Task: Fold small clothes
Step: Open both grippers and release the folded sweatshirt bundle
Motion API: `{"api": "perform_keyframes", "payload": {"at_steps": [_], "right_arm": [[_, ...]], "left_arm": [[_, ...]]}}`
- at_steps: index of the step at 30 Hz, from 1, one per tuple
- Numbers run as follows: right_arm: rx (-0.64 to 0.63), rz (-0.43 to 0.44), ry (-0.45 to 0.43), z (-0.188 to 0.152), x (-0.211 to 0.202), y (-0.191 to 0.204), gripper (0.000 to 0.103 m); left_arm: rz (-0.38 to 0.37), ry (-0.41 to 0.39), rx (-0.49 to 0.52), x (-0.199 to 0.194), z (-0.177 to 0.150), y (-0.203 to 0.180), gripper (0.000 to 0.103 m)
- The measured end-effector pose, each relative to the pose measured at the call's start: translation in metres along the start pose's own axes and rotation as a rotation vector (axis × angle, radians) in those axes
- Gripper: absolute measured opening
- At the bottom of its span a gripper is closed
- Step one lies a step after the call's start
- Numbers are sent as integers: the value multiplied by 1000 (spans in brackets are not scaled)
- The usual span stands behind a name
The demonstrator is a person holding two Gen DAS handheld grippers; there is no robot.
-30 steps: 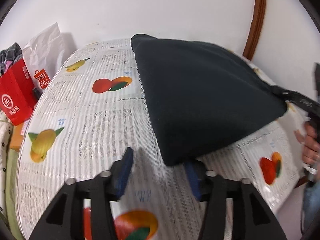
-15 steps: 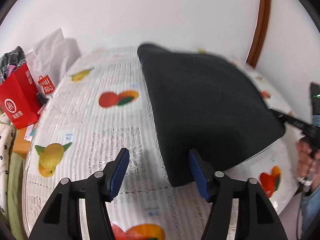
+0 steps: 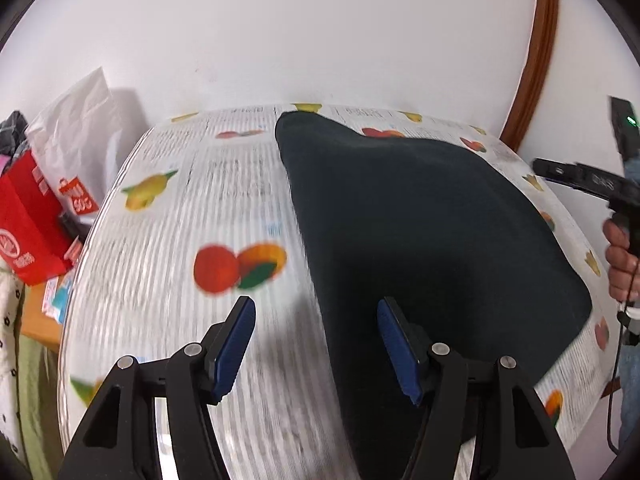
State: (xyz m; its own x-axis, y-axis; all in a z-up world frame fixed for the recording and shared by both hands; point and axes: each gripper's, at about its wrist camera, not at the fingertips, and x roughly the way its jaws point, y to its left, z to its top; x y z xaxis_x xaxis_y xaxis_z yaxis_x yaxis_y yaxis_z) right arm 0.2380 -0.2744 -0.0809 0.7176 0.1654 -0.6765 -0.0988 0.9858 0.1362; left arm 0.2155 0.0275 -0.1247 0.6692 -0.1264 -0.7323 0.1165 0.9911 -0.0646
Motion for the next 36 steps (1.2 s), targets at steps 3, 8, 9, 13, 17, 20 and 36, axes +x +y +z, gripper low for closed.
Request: {"api": "perform_keyframes", "payload": {"at_steps": [3,8,9,13,17,20,36], "right_arm": [[75,41,73,22,40,-3,48],[136,88,156,40,94,-3,48],[147,97,168,44,104,-3,48],[204,130,227,54,134,-7,48],[206,180,280,64,154,-4,9],[79,165,66,70,125,0,8],[51,53,63,44,97,-12,22]], "left_arm": [[-20,3,15,12,13,0,65],[-68,29,33,34,26,1,70],[-84,37,29,38,28,2,71],[-124,67,3,54,29,3,73],[-128,72,-34,61,28,6,77],[-127,75,-27,60,25,6,77],[-97,59,-17,36,11,8,77]]}}
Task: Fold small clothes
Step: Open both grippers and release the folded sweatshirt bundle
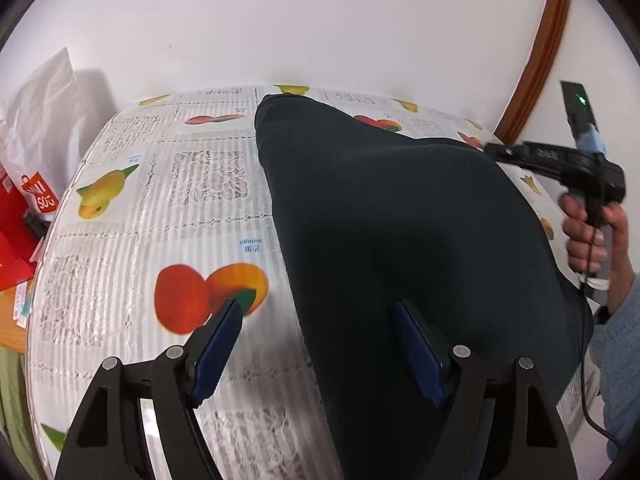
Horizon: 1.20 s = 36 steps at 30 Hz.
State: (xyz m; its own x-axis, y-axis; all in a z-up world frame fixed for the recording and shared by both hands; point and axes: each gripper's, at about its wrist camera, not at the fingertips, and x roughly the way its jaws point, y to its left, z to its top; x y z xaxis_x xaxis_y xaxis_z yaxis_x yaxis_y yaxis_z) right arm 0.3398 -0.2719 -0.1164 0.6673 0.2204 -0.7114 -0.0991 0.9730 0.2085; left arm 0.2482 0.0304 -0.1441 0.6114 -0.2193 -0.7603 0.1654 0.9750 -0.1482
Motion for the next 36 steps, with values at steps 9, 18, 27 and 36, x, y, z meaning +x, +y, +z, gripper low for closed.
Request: {"api": "perform_keyframes", "payload": {"at_steps": [9,18,27,36], "right_arm": [[84,159,94,-54,-26,-13,41],[-13,192,50,-53,-35,-12,5],[45,131,56,-79,-62,-18,30],[31,115,43,-107,-59,-9,9]], "left_arm": [[-28,-1,-22,-20,-22,-1,75],[16,26,-27,-10,-20,-4,77],[54,3,-4,-23,-29,-10,77],[67,-6,-24,-31,-35,-14,77]]}}
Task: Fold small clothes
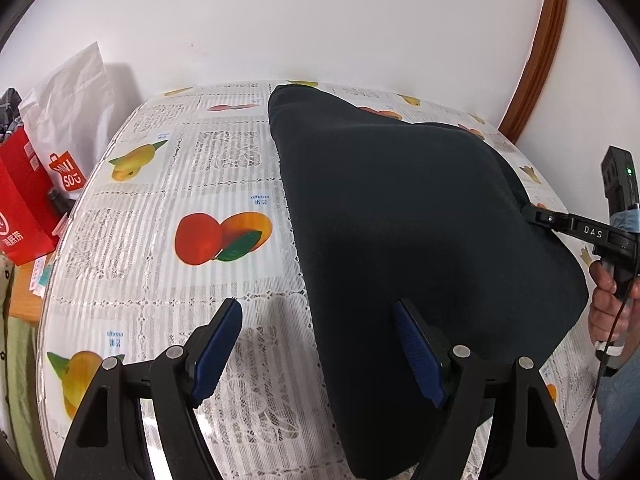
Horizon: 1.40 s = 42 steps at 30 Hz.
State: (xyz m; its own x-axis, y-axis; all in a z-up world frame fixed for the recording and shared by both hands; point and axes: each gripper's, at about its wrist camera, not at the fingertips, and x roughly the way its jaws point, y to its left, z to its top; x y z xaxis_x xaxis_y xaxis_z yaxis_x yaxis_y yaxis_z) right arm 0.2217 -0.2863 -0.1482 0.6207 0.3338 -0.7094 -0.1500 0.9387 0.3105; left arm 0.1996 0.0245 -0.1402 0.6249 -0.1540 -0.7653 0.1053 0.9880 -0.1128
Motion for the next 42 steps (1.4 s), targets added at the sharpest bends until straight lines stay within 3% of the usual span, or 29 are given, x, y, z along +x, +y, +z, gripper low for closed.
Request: {"api": "perform_keyframes", "payload": {"at_steps": [3,5,11,12,14,15,18,25,30,42], "right_arm": [[12,-50,-54,-7,-9,0,8],[2,-140,-81,-14,-18,4,6],[11,-245,-90,-28,-55,13,9],[1,-272,-89,-29,-62,18,14],[-20,-313,-100,-35,-80,32,34],[-23,-320,-110,-38,-89,38,50],[-23,-361,-155,-51,-118,55,57],[-53,-406,-142,-86,-171,93,79],[-56,-436,-219,-112,-212,117,100],[-60,-430,-255,-142,-249,140,102]], "left_arm": [[12,-5,15,-6,-4,-2,77],[18,-6,23,-10,-9,-4,76],[13,-16,20,-30,-21,-12,75],[7,-27,19,-36,-21,-16,75],[9,-51,24,-49,-23,-25,75],[15,-68,28,-59,-24,-31,75],[34,-107,36,-85,-28,-45,78],[51,-188,32,-142,-44,-67,88],[47,-221,32,-175,-59,-74,93],[71,-266,18,-207,-77,-79,95]]}}
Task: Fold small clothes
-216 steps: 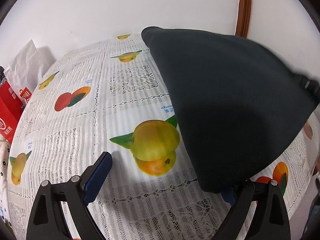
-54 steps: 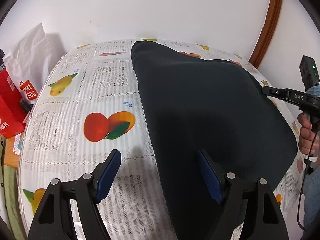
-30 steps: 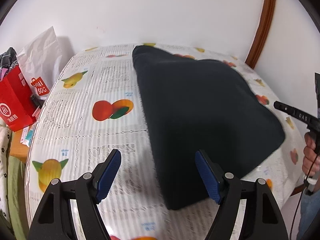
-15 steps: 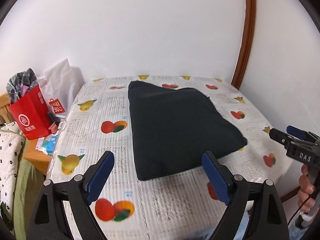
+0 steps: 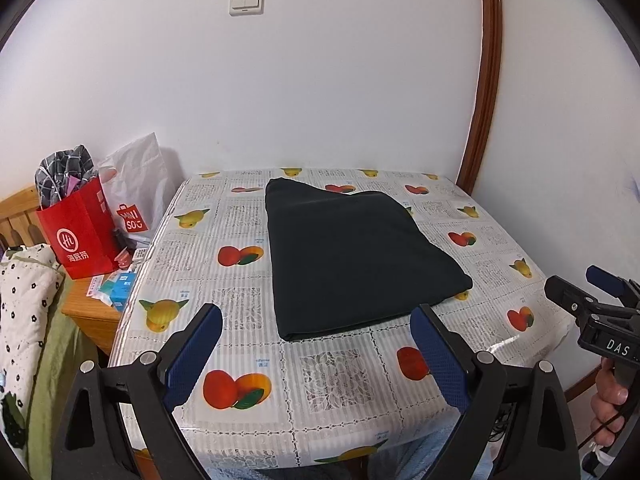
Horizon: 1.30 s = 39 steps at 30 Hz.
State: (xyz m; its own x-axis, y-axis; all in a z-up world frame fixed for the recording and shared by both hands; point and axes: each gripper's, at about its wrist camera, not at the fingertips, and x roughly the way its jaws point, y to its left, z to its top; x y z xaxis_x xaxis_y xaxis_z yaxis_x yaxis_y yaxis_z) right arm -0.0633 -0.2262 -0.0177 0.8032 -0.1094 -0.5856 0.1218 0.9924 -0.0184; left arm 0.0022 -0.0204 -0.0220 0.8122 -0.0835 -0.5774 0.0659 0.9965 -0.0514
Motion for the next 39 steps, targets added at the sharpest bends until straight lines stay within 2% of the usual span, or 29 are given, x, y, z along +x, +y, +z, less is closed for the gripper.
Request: {"api": "perform_keyframes", "payload": {"at_steps": [39], "right_arm": [[17,-19,-8,-7,-12,-2,102]], "left_arm": [[10,8,-5,-7,-2,-5,95]]}}
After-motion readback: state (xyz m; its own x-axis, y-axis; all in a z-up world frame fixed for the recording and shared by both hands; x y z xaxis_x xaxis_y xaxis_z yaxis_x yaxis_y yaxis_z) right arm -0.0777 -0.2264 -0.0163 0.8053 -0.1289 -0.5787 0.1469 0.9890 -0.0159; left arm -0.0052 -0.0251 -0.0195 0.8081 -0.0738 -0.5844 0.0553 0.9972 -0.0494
